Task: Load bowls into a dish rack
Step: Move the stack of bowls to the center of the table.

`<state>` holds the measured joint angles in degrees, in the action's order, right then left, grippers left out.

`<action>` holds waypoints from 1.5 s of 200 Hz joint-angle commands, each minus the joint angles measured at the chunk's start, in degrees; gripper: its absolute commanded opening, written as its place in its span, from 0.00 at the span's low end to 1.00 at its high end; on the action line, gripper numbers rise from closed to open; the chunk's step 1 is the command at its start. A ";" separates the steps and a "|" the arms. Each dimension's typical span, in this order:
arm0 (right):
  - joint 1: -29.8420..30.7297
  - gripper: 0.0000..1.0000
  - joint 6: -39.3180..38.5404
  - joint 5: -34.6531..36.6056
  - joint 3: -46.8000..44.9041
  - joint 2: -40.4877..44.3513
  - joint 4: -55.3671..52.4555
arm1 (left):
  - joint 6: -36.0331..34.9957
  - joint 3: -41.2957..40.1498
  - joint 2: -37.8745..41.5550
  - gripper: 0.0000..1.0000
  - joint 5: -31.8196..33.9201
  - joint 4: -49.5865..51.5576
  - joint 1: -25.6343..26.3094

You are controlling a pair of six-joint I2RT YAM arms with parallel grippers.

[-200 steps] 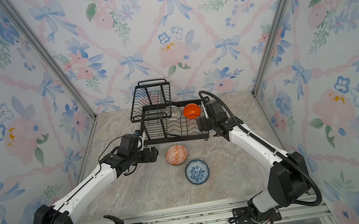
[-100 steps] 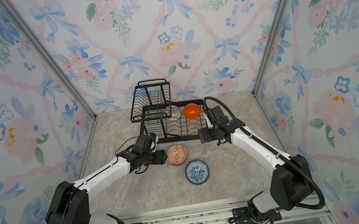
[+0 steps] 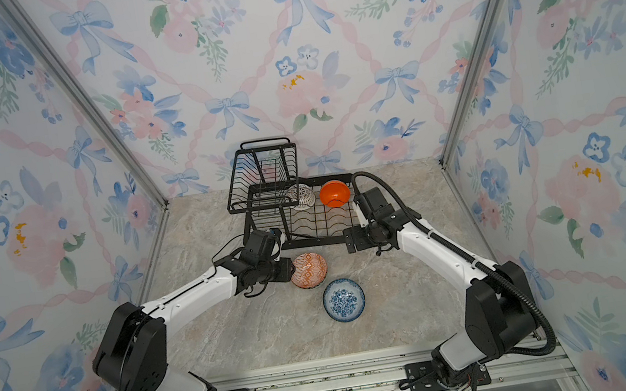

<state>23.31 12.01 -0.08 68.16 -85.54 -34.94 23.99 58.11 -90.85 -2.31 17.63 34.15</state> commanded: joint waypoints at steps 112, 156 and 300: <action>-0.27 0.97 0.79 -0.36 -2.02 1.07 0.57 | -10.57 7.16 -8.46 0.23 -0.13 -2.75 0.21; -0.48 0.97 0.75 -0.25 -2.21 1.47 0.49 | -11.81 6.94 -9.91 0.22 -1.90 -3.43 0.24; -1.03 0.97 0.76 -0.89 -3.28 2.41 1.10 | -11.36 3.84 -6.49 0.07 -0.70 -3.76 -0.48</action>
<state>22.59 12.03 -0.27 65.84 -84.01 -33.95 12.47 63.59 -100.03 -3.88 14.09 34.11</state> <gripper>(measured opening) 0.967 0.084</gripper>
